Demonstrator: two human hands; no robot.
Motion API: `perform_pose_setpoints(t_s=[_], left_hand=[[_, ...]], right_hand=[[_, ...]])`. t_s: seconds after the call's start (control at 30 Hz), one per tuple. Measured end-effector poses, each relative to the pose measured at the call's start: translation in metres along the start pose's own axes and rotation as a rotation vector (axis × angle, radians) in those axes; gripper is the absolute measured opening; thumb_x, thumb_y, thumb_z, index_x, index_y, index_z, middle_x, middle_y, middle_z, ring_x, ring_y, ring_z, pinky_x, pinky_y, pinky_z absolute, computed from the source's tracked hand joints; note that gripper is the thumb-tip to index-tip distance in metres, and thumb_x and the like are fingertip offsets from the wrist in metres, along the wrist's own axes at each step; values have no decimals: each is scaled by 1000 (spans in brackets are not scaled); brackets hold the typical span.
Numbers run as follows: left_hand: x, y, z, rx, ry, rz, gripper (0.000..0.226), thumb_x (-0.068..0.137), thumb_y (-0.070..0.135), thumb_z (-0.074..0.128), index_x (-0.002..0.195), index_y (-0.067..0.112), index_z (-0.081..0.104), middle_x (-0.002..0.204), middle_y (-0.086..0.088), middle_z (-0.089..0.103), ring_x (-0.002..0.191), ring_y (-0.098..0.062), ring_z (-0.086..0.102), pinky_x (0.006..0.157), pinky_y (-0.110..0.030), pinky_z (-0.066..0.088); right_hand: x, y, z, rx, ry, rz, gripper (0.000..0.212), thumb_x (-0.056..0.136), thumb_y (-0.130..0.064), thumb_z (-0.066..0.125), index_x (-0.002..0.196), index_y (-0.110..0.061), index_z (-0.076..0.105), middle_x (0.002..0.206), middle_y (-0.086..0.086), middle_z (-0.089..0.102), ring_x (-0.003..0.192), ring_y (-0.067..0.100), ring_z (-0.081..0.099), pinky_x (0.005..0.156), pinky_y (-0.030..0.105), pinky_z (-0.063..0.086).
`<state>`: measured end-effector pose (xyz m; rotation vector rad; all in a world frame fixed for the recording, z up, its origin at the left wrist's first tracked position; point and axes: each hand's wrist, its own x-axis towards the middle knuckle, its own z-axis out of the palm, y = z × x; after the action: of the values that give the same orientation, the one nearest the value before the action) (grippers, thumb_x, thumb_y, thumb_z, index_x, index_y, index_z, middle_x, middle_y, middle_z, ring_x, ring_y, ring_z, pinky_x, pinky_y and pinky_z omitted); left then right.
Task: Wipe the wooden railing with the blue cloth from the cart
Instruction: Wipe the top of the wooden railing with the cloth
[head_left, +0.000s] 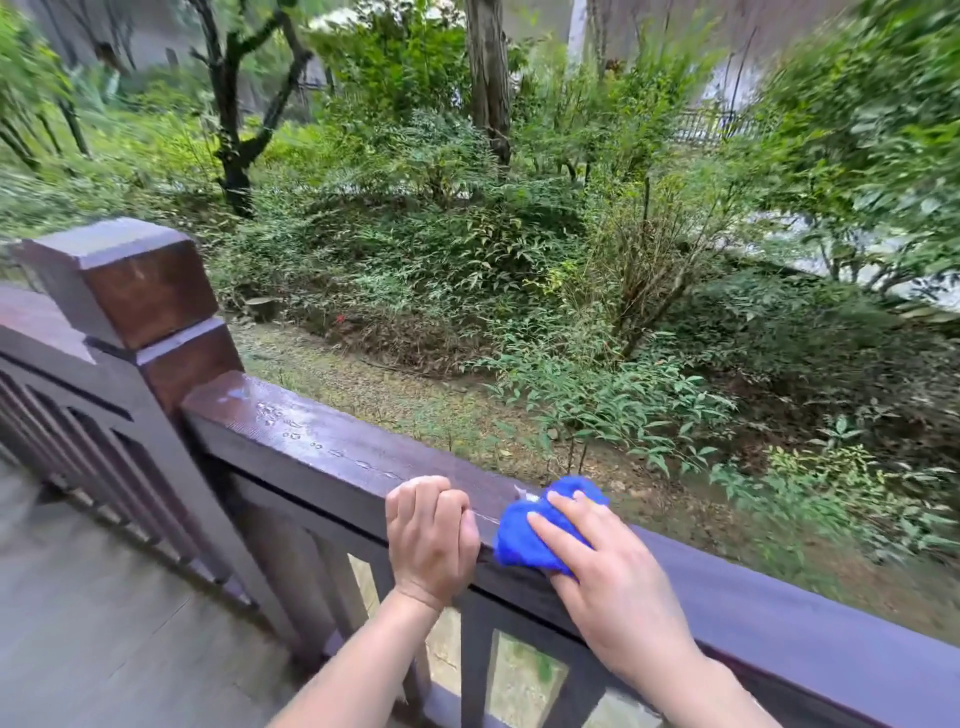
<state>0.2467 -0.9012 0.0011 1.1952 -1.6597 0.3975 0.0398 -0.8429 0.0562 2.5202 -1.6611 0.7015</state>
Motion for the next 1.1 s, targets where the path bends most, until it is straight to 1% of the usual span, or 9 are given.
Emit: perform_pose_setpoints(t_s=[0.03,0.2,0.37,0.53,0.63,0.73,0.93,1.0,1.1], left_hand=[[0,0,0,9,-7,-3,6,84,23,45,85,18,48,97,-3,49,91,-30,48,81,-41,34],[1,2,-5,33,-63,-30,10,86,26,43,85,17,48,91,-10,57,89,-31,48,80,-42,34],[3,2,-5,38,-62,-24,10,88,26,41,84,18,46,94,-7,53,88,-30,46,77,-42,33],[0,3,-4,26,-88,-61,12,87,27,43,88,17,49,93,-11,57,90,-31,49,80,-43,34],[0,1,-6,26,-106,-70,16,93,30,40,90,17,47,90,-14,61,86,-33,53,78,-44,38],[2,3,-12,25,-157,-84,18,90,32,43,92,16,51,90,-13,62,86,-31,53,77,-43,38],[8,-1,-40,-123,-304,-39,20,96,24,46,86,11,57,96,-5,58,97,-29,52,89,-42,40],[6,-20,-55,-178,-276,-5,11,93,19,51,89,11,58,96,-3,57,98,-28,52,93,-36,42],[9,-63,-73,-46,-173,-17,7,89,16,54,92,13,59,98,-3,57,97,-26,51,94,-31,39]], right_hand=[[4,2,0,2,3,-22,42,78,-26,63,120,-24,63,132,3,60,122,26,54,108,38,39],[43,-6,-4,49,-44,197,35,86,-26,59,121,-24,61,133,4,57,118,29,51,99,33,40],[17,-14,2,3,-15,-42,36,77,-32,58,112,-27,63,124,2,63,113,25,57,95,33,47],[60,-30,4,50,-67,169,37,90,-32,53,126,-27,57,141,4,50,124,28,46,103,35,38],[36,-34,9,68,-38,31,36,83,-30,62,119,-27,63,136,6,57,121,29,53,104,38,43],[23,-27,10,64,-19,-39,38,80,-31,60,118,-26,64,129,3,62,116,28,58,100,37,47],[87,-54,22,49,-74,95,32,91,-33,51,120,-25,61,134,3,54,119,28,48,100,34,39],[81,-55,26,62,-86,76,34,88,-30,55,122,-26,62,137,4,54,123,28,48,105,35,38],[67,-58,33,46,-70,-5,36,82,-29,65,117,-28,65,133,3,59,121,29,55,103,40,45]])
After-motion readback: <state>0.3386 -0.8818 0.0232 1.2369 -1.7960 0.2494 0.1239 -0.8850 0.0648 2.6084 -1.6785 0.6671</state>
